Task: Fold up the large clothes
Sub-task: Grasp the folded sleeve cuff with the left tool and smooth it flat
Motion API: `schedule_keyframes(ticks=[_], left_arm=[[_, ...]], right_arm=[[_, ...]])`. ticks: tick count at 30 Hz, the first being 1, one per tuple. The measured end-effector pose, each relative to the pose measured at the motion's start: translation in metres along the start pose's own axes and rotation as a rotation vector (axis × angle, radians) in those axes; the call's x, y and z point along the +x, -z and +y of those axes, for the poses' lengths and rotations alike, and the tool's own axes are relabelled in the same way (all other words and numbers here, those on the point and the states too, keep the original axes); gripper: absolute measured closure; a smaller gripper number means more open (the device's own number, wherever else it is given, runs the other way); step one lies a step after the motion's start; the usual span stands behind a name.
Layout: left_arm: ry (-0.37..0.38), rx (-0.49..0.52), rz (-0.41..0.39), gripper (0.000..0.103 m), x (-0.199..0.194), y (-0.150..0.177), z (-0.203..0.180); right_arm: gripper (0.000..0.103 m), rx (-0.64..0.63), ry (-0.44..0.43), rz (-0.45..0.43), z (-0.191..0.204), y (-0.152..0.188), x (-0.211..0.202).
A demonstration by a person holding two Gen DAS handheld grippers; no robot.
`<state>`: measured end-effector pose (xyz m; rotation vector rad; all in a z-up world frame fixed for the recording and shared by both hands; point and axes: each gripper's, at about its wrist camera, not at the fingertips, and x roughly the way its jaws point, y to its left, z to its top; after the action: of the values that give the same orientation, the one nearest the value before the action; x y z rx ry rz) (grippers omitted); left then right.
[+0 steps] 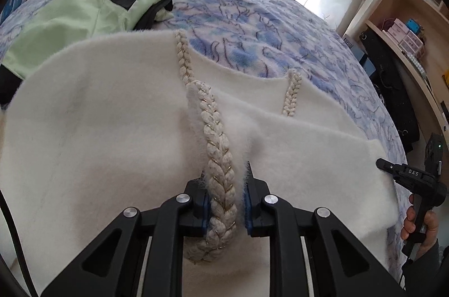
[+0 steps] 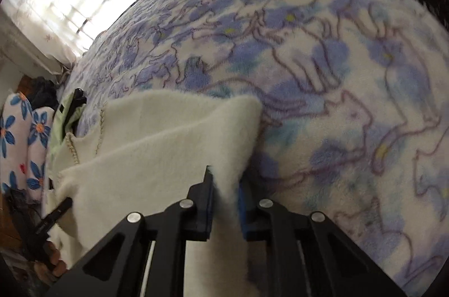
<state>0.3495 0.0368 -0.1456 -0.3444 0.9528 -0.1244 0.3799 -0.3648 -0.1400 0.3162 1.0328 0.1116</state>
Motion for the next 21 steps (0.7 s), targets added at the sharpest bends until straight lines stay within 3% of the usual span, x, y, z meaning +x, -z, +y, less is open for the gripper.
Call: schedule_keyframes(ticks=[2,4,6,8,11,16,18,19,20,21], left_arm=[[-0.033,0.008,0.002,0.084,0.007,0.002,0.0],[-0.089,0.02,0.055,0.078,0.024,0.008,0.002],[-0.097,0.043,0.045,0.074,0.019,0.012,0.001],[-0.098,0.059,0.07,0.061,0.012,0.013,-0.001],[-0.074,0.084,0.089,0.051,-0.001,0.019,0.002],[-0.039,0.074,0.093,0.051,-0.01,0.03,0.011],[-0.054,0.062,0.088,0.059,-0.008,0.032,0.012],[-0.079,0.058,0.09,0.074,-0.006,0.033,0.012],[-0.078,0.055,0.09,0.08,-0.008,0.033,0.013],[-0.057,0.041,0.079,0.081,-0.013,0.033,0.015]], right_arm=[[0.089,0.001,0.04,0.041,-0.003,0.003,0.017],[0.086,0.002,0.056,0.07,-0.006,0.004,0.024],[0.077,0.044,0.029,0.076,-0.012,0.004,0.013],[0.074,0.073,-0.026,0.091,-0.02,0.009,-0.002],[0.06,0.015,-0.038,0.086,-0.019,0.028,-0.029],[0.058,-0.055,-0.068,0.139,-0.007,0.068,-0.042],[0.059,-0.083,-0.032,0.132,-0.001,0.08,-0.037],[0.064,-0.094,-0.008,0.125,0.0,0.084,-0.035],[0.077,-0.091,0.001,0.121,0.001,0.086,-0.036],[0.082,-0.079,0.0,0.088,0.0,0.087,-0.042]])
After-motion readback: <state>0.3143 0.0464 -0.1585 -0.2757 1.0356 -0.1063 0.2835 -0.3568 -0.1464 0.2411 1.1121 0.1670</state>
